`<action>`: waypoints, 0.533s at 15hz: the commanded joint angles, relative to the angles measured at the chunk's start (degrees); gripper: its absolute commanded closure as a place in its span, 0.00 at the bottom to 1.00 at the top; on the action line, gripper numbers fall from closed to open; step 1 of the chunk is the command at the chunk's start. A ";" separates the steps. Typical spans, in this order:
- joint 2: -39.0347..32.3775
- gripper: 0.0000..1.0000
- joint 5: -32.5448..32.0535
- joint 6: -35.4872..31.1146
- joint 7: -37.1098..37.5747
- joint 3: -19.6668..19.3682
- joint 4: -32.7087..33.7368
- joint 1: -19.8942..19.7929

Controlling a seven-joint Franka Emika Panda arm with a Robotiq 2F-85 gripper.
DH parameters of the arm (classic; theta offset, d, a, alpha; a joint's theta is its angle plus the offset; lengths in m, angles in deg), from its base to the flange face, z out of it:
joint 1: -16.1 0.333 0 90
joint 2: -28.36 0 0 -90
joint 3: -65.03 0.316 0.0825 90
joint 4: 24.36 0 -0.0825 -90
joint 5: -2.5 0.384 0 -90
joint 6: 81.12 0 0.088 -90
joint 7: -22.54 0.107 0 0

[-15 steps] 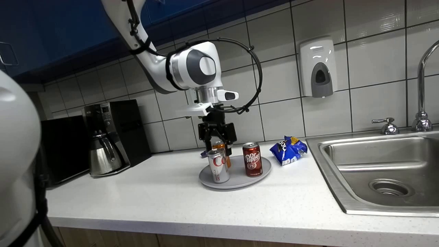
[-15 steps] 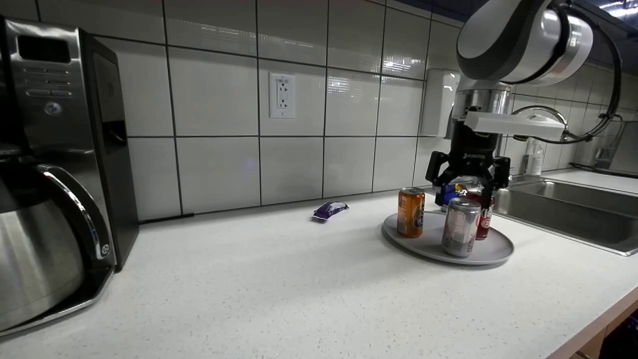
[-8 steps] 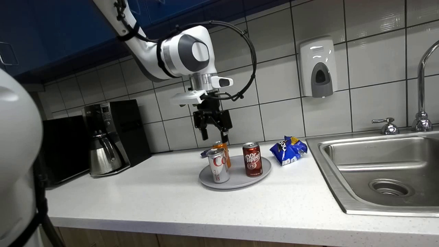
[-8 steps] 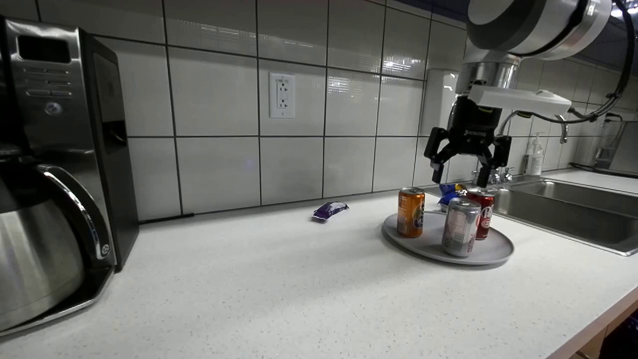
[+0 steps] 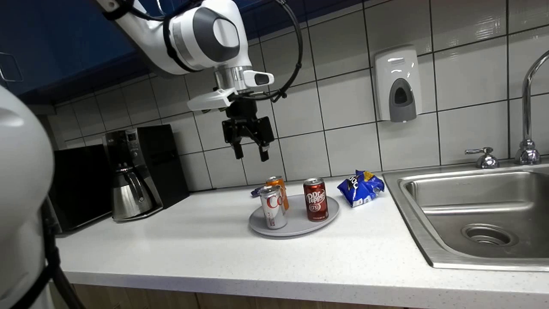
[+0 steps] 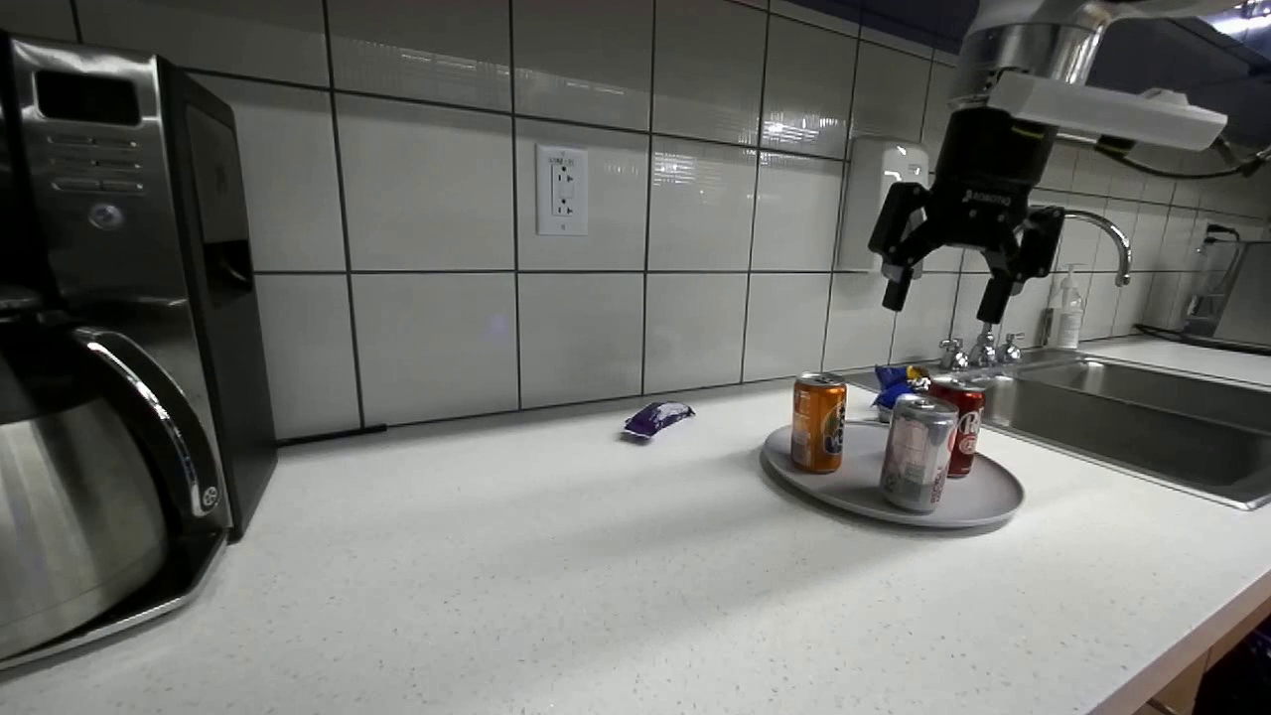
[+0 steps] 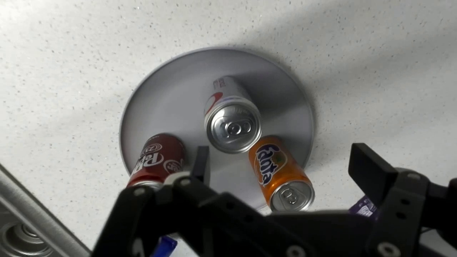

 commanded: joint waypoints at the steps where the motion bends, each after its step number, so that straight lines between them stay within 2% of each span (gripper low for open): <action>1: 8.14 0.00 0.40 5.75 0.39 1.73 -3.68 0.39; 4: 13.58 0.00 1.46 10.71 0.18 2.34 -5.73 1.04; 5: 8.10 0.00 0.66 7.57 -0.20 2.17 -3.10 0.37; 8: 9.12 0.00 0.71 7.94 -0.22 2.29 -3.54 0.44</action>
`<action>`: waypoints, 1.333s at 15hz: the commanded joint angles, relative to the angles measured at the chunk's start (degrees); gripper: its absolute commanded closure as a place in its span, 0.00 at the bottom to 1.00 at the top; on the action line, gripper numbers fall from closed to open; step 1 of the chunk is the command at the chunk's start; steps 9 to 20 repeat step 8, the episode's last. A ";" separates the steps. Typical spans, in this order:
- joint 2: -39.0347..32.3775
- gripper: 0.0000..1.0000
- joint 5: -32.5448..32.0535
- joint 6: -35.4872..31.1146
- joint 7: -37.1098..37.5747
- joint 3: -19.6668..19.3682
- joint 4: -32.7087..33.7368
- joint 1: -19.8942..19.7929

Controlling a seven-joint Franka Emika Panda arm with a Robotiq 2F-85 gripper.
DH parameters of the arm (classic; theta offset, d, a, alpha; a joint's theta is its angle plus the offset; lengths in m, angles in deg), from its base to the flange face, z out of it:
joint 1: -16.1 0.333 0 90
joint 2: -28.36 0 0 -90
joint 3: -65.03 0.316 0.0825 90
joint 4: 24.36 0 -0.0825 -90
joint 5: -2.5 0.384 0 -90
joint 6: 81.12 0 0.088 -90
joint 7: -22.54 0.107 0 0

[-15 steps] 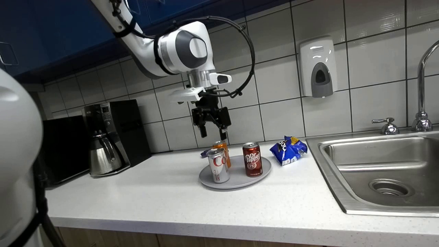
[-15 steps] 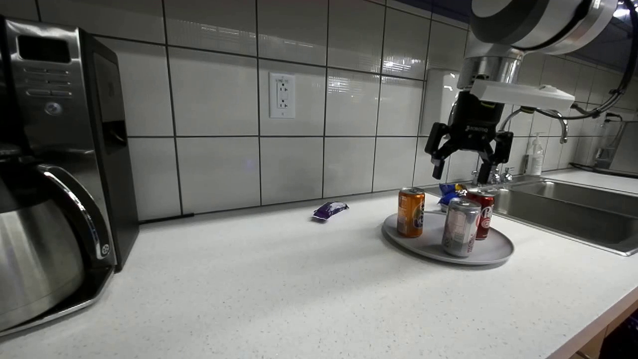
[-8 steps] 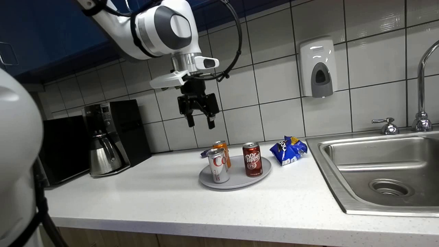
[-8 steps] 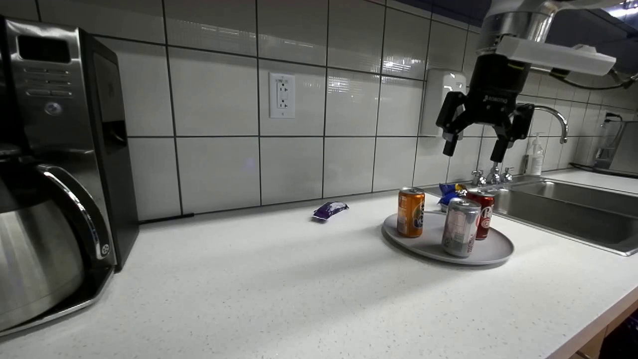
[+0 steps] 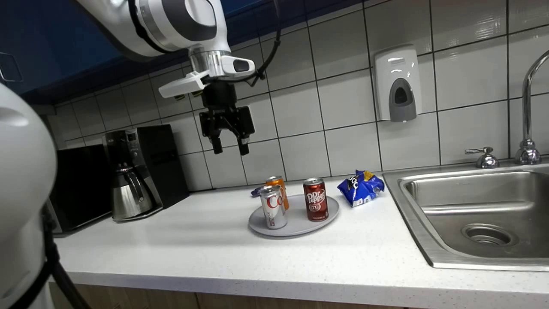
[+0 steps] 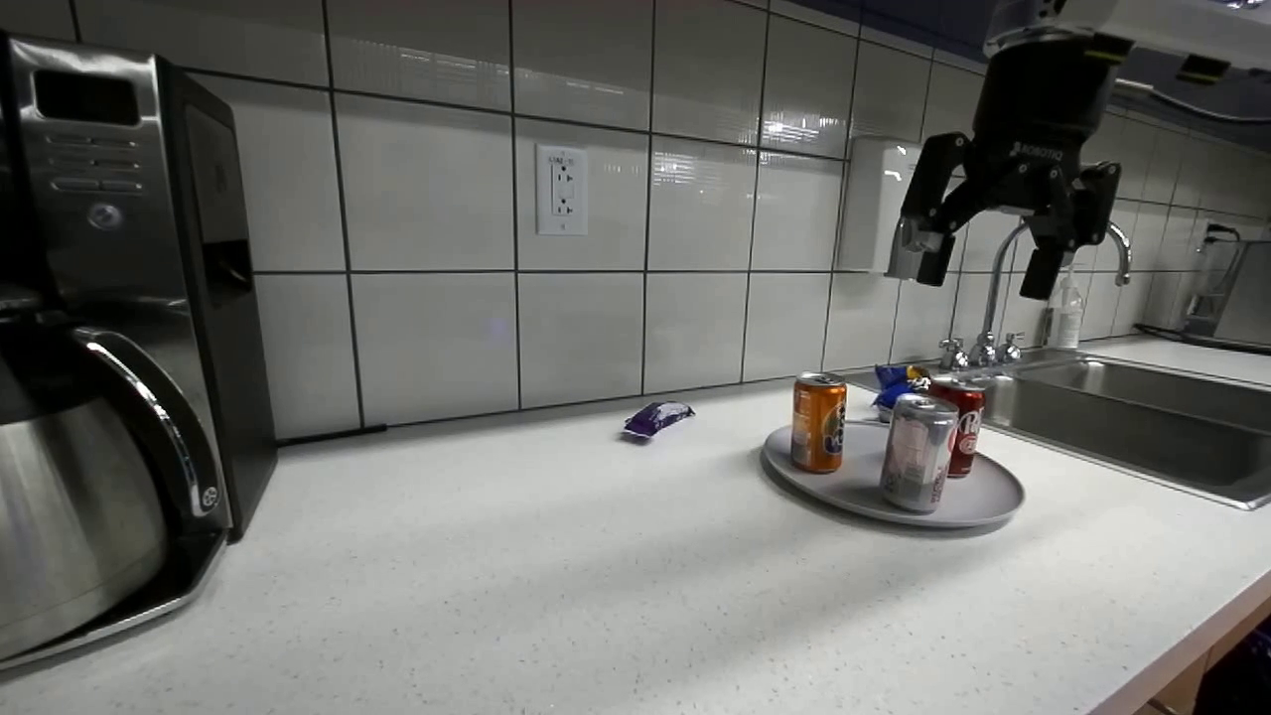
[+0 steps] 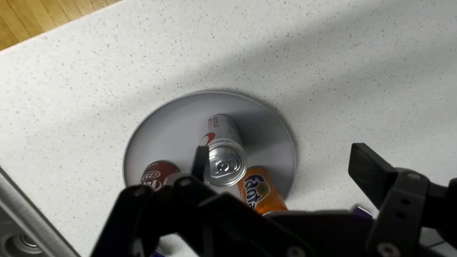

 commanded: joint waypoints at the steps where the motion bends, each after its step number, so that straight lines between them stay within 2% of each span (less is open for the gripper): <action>1: -0.46 0.00 0.25 0.01 -0.21 0.48 0.09 -0.56; 20: -0.98 0.00 0.24 -0.05 -0.21 0.47 0.10 -0.55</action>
